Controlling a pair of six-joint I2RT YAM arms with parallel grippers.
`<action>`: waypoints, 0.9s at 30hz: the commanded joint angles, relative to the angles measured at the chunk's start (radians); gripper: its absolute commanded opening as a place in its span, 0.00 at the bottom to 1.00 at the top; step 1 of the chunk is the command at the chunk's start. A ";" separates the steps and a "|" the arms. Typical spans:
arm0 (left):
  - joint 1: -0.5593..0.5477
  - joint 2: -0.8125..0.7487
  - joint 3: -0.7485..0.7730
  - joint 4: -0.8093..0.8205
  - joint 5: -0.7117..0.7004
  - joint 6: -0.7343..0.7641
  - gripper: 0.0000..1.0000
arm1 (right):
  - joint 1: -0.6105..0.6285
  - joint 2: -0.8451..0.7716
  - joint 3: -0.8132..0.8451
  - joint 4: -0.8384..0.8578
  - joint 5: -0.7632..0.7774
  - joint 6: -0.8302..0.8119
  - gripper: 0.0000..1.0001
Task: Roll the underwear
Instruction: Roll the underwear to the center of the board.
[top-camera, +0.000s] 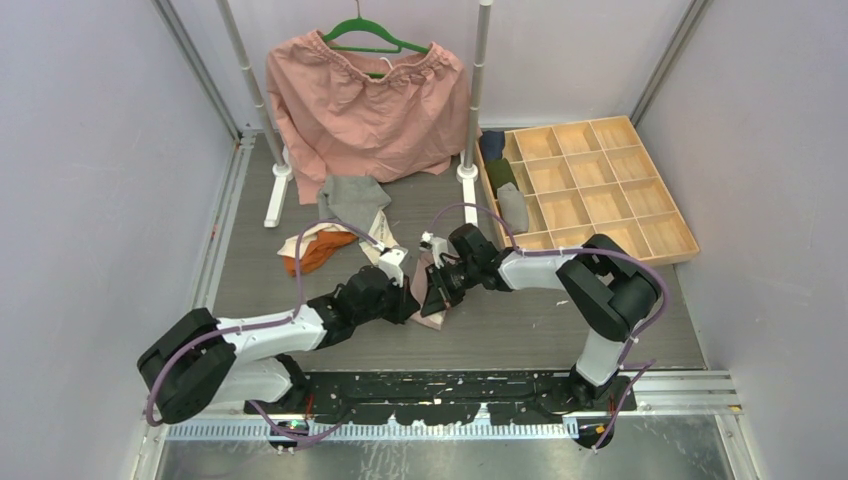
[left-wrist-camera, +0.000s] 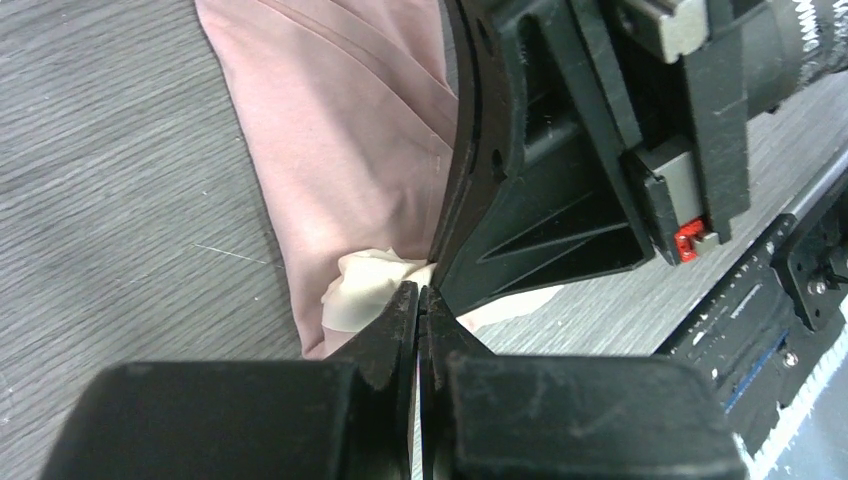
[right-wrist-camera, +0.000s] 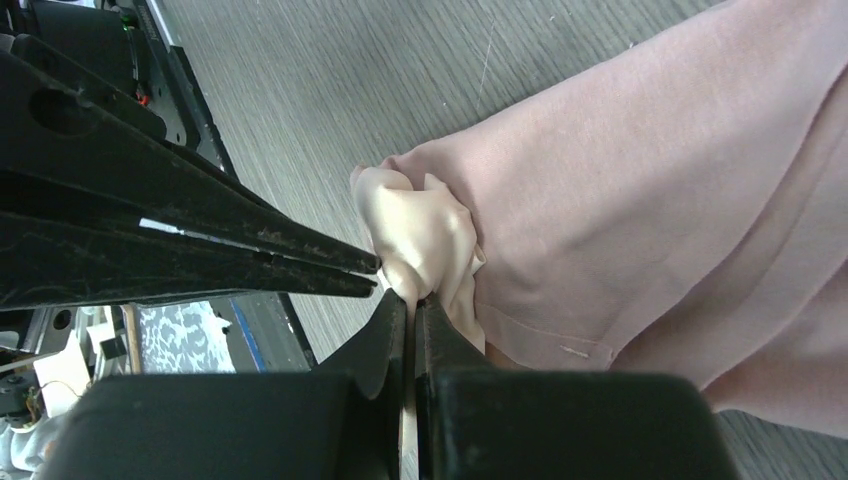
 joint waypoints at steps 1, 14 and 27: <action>0.005 0.019 0.015 0.065 -0.062 0.002 0.01 | -0.005 0.011 0.031 -0.015 0.028 0.005 0.06; 0.006 0.084 -0.009 0.092 -0.134 -0.009 0.01 | -0.005 0.022 0.053 -0.029 0.051 0.010 0.14; 0.006 0.151 -0.030 0.096 -0.197 -0.044 0.01 | -0.005 -0.026 0.066 -0.058 0.097 0.015 0.30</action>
